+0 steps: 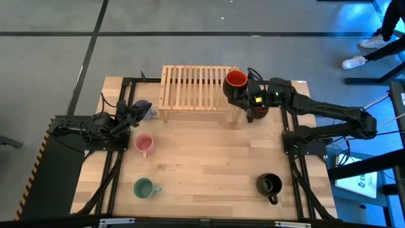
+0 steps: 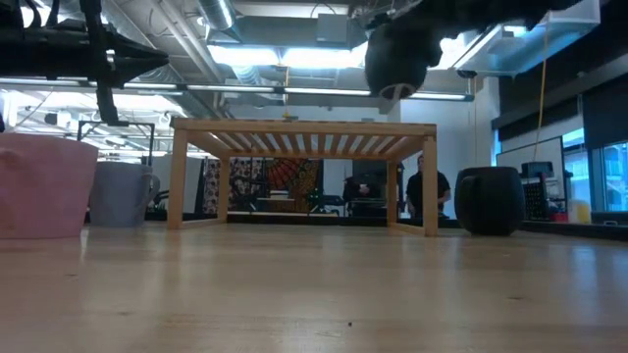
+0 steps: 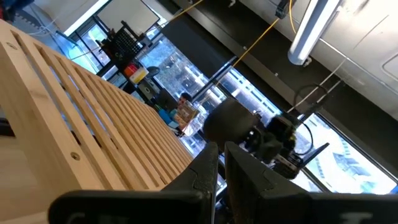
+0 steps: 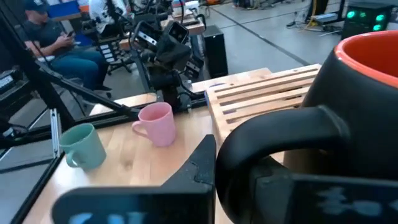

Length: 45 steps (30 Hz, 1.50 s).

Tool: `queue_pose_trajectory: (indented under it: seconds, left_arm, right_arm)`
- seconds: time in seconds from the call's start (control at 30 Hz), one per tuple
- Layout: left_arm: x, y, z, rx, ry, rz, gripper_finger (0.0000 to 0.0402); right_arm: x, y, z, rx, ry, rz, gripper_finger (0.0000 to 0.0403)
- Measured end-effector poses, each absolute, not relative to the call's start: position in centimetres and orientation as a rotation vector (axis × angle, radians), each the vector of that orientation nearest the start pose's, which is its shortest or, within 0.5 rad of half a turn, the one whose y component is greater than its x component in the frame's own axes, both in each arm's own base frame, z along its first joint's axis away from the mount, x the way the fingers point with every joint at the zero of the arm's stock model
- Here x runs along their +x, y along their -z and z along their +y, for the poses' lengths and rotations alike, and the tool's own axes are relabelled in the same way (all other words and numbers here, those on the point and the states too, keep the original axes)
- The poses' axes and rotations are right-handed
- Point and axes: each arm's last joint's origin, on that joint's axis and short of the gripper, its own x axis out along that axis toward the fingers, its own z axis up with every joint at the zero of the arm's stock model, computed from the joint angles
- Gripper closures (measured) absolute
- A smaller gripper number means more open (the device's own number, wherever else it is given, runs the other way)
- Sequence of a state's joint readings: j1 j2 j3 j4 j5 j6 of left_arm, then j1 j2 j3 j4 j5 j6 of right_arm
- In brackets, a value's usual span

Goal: Place coffee mugs
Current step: Put the black orange mugs on the shelf

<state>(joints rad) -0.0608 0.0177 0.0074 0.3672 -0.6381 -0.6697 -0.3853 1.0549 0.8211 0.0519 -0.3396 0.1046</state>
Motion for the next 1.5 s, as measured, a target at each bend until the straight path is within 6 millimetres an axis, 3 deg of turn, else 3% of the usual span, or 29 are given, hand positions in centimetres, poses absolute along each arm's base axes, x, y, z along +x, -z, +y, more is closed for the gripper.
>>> queue_pose_trajectory:
  seconds: [0.27, 0.5, 1.03, 1.5]
  left_arm:
    - [8.8, -19.7, 1.2, -0.770, -0.452, -0.526, 0.0379]
    - [8.7, -19.7, 1.3, -0.773, -0.479, -0.534, 0.0379]
    - [8.7, -19.7, 1.3, -0.775, -0.497, -0.539, 0.0379]
    - [8.7, -19.7, 1.3, -0.775, -0.497, -0.539, 0.0379]
  right_arm:
    - [21.9, -30.9, -13.3, 0.136, 0.055, 0.115, 0.0391]
    - [22.5, -28.8, -16.1, 0.164, 0.009, 0.147, 0.0391]
    - [22.3, -26.7, -19.3, 0.148, 0.052, 0.165, 0.0391]
    - [22.6, -26.1, -19.6, 0.177, 0.033, 0.164, 0.0375]
